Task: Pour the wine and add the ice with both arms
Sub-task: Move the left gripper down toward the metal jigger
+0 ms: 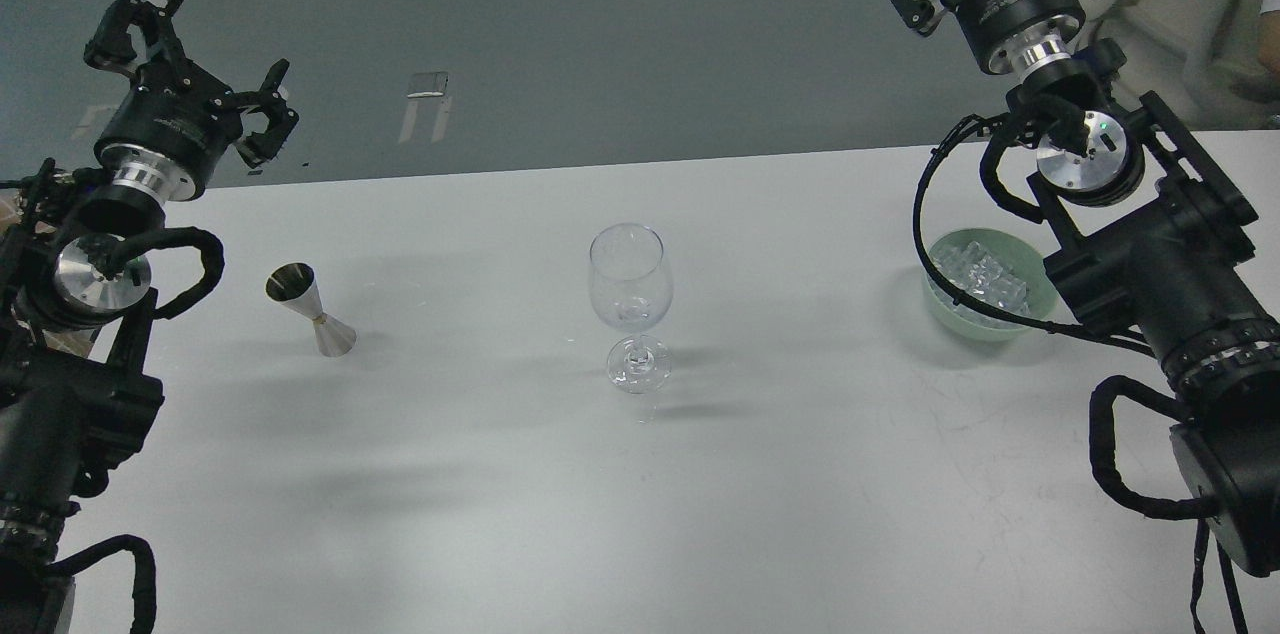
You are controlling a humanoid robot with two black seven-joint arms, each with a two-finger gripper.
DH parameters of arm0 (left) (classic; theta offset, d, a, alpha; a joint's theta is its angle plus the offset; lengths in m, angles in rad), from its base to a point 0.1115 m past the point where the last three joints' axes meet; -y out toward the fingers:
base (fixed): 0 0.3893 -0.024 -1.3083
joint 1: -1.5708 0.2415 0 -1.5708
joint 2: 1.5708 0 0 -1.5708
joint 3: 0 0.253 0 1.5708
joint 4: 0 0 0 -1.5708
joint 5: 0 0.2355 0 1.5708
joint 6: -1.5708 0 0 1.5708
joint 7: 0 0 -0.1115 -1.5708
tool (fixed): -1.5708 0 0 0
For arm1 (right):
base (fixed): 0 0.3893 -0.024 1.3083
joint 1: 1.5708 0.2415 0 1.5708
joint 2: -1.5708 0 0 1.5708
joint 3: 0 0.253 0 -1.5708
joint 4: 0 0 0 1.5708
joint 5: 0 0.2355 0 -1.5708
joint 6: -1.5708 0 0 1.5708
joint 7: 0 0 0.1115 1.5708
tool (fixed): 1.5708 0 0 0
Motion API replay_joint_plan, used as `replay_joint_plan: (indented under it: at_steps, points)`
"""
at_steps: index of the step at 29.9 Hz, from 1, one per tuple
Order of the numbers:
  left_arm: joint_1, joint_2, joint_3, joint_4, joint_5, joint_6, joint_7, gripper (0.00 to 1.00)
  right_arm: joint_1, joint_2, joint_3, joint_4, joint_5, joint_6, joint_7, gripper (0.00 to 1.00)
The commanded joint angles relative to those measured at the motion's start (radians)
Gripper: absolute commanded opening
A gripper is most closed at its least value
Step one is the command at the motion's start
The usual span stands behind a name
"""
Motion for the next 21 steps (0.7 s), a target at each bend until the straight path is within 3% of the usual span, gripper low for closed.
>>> replay_joint_plan:
  at_steps: [1, 5, 9, 12, 21]
  points:
    - [0.003, 0.000, 0.000, 0.001, 0.000, 0.053, -0.001, 0.98, -0.005, 0.000, -0.003, -0.003, -0.001, 0.004, 0.001, 1.00]
    - [0.016, -0.005, 0.007, -0.002, 0.004, 0.042, -0.005, 0.98, -0.009, 0.000, -0.005, -0.003, -0.003, 0.003, -0.001, 1.00]
    - [0.017, -0.002, 0.034, -0.017, 0.006, -0.022, -0.003, 0.98, -0.019, 0.000, -0.008, -0.003, -0.003, 0.004, 0.001, 1.00]
    - [0.060, 0.020, 0.052, -0.083, 0.006, -0.096, -0.005, 0.98, -0.049, 0.003, -0.005, 0.010, -0.003, 0.004, 0.001, 1.00]
    - [0.232, 0.124, 0.035, -0.333, 0.003, -0.101, -0.003, 0.98, -0.101, -0.015, 0.000, 0.030, 0.000, 0.006, 0.001, 1.00]
